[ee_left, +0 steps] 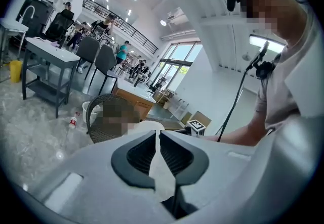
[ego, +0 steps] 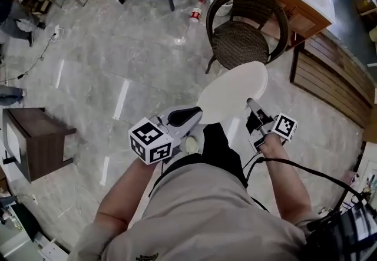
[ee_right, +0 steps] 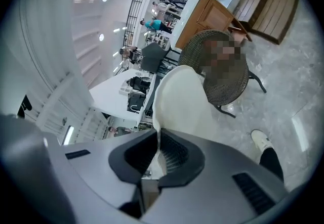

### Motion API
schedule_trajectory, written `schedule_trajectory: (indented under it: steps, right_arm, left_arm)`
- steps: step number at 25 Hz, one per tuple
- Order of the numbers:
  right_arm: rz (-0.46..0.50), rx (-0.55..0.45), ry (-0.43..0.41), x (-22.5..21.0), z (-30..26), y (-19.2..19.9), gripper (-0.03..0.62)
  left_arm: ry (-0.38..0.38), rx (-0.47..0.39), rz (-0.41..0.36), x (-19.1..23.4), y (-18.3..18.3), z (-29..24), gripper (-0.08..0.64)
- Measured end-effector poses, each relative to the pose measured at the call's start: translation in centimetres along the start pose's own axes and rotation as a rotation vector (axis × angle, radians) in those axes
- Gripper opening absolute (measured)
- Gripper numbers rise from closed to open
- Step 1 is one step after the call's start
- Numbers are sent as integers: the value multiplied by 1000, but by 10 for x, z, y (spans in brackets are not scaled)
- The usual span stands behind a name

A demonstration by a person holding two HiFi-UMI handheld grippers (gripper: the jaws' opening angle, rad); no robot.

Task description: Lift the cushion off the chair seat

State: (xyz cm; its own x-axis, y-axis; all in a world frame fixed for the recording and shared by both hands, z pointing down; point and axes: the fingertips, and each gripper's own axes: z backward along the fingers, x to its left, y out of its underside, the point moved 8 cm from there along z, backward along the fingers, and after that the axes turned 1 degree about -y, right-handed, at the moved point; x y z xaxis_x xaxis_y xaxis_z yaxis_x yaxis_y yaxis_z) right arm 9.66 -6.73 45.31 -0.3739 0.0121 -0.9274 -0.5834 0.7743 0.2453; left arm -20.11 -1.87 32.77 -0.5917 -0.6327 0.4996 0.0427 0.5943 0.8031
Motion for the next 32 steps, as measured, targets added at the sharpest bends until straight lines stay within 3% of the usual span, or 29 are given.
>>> schedule_trajectory:
  steps: [11, 18, 32]
  right_arm:
    - [85, 107, -133, 83, 35, 81, 31]
    - [72, 151, -146, 104, 63, 133, 31]
    - [133, 196, -147, 124, 77, 158, 31]
  left_arm:
    - [-39, -60, 2, -26, 29, 64, 9]
    - [-35, -69, 8, -42, 49, 84, 9]
    - [-66, -78, 26, -43, 68, 115, 9]
